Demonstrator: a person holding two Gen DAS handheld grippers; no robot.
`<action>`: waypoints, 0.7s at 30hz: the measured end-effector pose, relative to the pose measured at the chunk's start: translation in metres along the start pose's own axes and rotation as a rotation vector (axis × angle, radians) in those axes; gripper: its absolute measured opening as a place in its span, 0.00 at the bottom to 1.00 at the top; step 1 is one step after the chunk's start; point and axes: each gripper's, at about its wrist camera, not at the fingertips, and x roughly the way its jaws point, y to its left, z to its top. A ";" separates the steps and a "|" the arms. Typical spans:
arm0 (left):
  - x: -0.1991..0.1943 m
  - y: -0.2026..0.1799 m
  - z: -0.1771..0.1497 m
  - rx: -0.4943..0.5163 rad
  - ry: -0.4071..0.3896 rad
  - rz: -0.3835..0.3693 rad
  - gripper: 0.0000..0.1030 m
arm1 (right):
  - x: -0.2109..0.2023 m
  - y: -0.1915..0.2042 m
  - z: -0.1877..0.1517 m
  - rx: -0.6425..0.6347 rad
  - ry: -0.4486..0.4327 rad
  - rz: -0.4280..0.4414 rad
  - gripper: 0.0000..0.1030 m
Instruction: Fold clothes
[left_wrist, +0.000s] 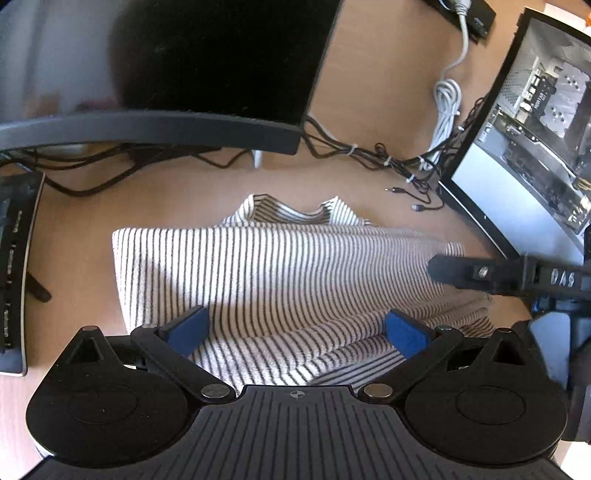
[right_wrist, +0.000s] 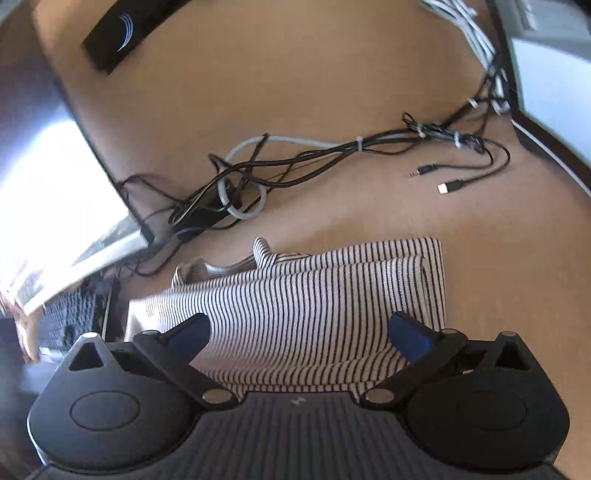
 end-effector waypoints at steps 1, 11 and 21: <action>0.000 0.001 0.000 -0.003 -0.001 0.000 1.00 | 0.001 -0.006 0.002 0.020 0.012 0.013 1.00; -0.002 0.008 0.020 -0.107 0.010 0.017 1.00 | -0.026 -0.003 0.014 -0.092 -0.006 -0.070 0.86; -0.006 0.007 0.028 -0.092 0.023 0.031 1.00 | -0.012 0.007 -0.001 -0.261 0.022 -0.215 0.83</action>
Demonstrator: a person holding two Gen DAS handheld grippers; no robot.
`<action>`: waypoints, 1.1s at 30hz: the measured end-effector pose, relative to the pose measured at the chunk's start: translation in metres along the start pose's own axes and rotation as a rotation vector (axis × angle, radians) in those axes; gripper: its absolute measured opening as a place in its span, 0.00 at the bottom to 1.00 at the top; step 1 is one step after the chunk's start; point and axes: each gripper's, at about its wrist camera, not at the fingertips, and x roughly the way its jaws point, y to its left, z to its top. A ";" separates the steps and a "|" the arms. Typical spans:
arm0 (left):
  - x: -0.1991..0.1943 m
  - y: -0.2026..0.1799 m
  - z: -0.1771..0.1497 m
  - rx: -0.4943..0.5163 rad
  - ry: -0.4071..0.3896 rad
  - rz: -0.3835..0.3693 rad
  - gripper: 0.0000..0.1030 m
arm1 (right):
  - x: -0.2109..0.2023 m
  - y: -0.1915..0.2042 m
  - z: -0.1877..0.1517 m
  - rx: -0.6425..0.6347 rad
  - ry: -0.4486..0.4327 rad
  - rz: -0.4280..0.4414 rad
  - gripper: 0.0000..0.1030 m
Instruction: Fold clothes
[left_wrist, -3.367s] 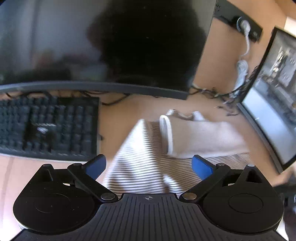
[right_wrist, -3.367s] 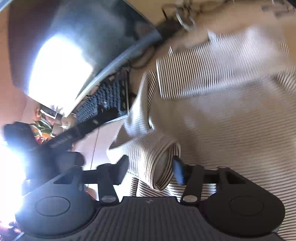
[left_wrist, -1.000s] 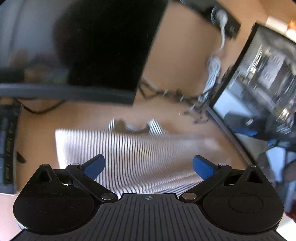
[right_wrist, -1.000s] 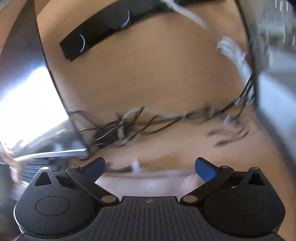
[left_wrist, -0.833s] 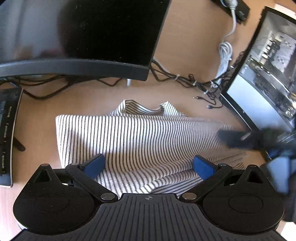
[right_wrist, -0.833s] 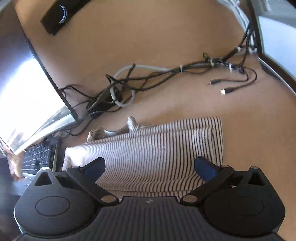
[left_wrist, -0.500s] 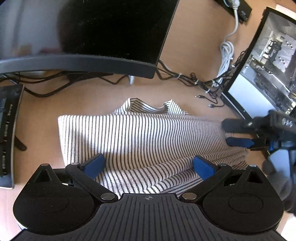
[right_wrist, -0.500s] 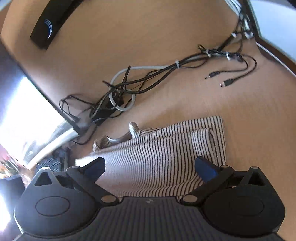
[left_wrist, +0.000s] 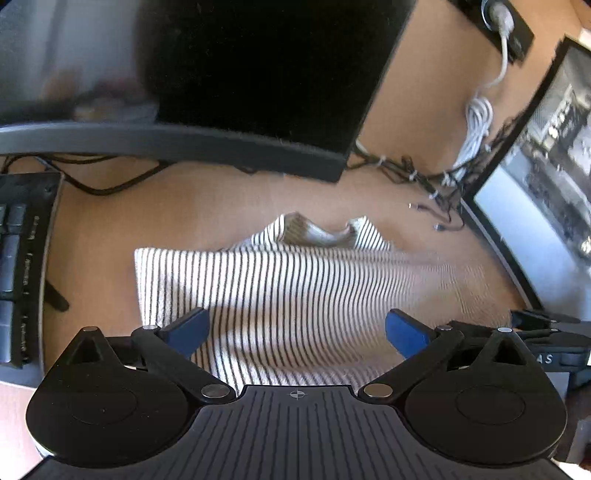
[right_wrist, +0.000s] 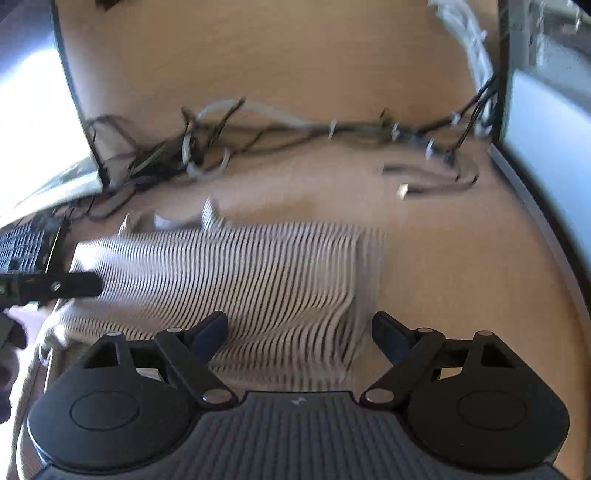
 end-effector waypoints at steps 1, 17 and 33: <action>-0.001 0.000 0.000 -0.006 -0.001 -0.005 1.00 | -0.007 0.000 0.006 -0.011 -0.031 -0.008 0.83; 0.005 0.006 -0.012 0.039 0.015 -0.019 1.00 | 0.022 0.017 0.019 0.041 0.025 0.132 0.66; 0.000 0.009 -0.008 -0.006 0.032 -0.028 1.00 | 0.005 0.030 -0.013 0.012 -0.009 0.172 1.00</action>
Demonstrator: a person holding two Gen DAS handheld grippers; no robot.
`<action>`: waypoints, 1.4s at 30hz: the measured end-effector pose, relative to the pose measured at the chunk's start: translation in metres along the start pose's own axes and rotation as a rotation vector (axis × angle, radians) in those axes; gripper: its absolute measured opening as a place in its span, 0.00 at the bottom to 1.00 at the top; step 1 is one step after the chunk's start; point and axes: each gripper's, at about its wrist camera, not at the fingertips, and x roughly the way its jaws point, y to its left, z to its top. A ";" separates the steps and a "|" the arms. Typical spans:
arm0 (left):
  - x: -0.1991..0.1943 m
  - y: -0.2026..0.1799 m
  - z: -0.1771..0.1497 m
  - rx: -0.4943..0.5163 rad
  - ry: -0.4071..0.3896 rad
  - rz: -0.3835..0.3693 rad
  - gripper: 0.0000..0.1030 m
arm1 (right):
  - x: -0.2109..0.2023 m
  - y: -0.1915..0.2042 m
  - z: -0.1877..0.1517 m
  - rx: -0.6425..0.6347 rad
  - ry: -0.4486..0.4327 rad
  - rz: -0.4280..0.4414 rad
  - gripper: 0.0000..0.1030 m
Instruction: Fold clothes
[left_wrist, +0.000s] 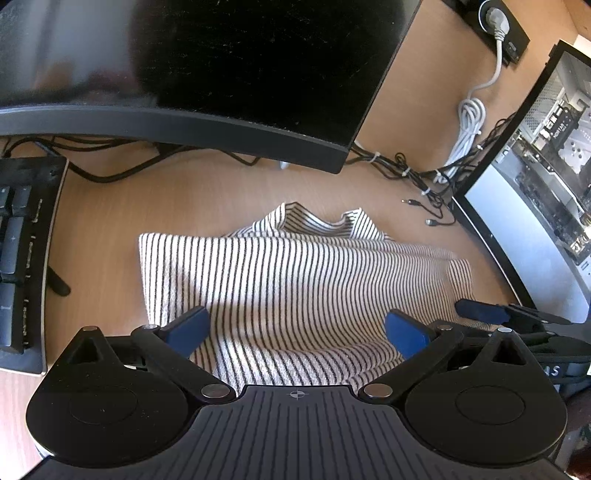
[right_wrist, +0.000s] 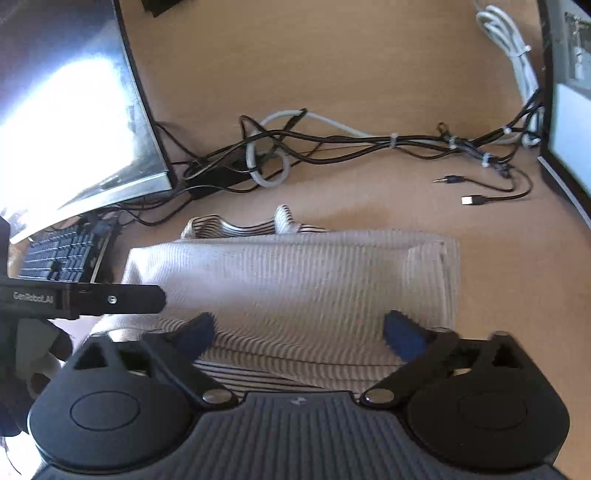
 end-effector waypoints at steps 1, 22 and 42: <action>0.000 0.000 0.000 -0.003 0.000 0.000 1.00 | 0.000 0.000 0.000 0.004 -0.003 -0.003 1.00; -0.001 -0.001 -0.002 0.019 0.001 0.002 1.00 | -0.001 0.020 -0.014 -0.170 0.004 -0.070 1.00; -0.002 -0.002 -0.007 0.032 0.006 -0.018 1.00 | -0.007 -0.017 -0.010 -0.167 0.009 -0.359 0.99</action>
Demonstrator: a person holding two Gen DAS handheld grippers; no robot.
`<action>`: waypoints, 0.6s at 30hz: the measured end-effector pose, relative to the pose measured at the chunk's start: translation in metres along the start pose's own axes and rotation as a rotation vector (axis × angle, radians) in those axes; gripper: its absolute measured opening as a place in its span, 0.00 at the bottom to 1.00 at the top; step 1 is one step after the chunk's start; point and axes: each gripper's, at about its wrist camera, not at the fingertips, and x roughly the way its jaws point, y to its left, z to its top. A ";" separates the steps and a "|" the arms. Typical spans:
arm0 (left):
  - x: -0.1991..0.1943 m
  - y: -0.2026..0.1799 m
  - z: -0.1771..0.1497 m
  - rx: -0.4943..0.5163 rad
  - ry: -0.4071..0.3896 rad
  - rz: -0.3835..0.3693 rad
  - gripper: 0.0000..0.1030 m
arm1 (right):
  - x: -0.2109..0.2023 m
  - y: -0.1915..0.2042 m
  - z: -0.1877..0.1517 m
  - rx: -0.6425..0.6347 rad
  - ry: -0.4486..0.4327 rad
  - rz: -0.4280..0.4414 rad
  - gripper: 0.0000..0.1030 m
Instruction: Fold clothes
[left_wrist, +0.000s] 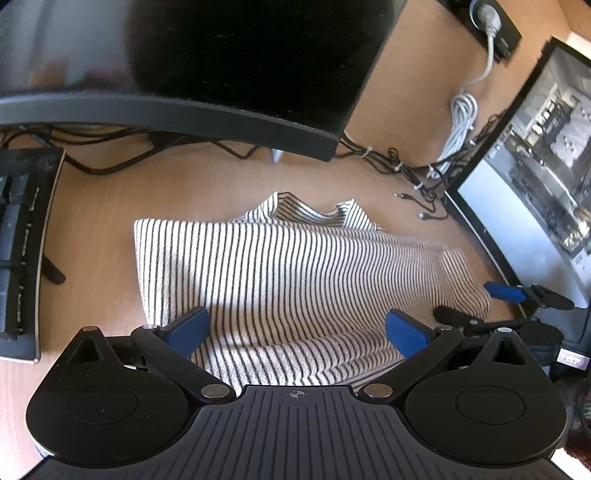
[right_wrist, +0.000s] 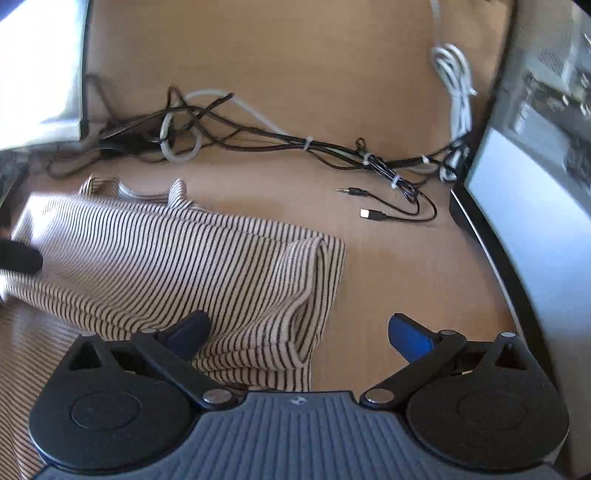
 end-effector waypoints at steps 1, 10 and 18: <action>-0.001 0.000 0.000 0.008 0.003 0.001 1.00 | -0.002 -0.001 0.002 0.002 0.003 0.001 0.99; -0.016 -0.002 0.006 -0.039 -0.025 -0.008 1.00 | -0.047 -0.021 0.039 0.098 -0.163 0.106 0.99; -0.005 0.001 0.002 -0.025 0.003 0.022 1.00 | 0.004 -0.009 0.024 0.043 0.004 0.050 0.51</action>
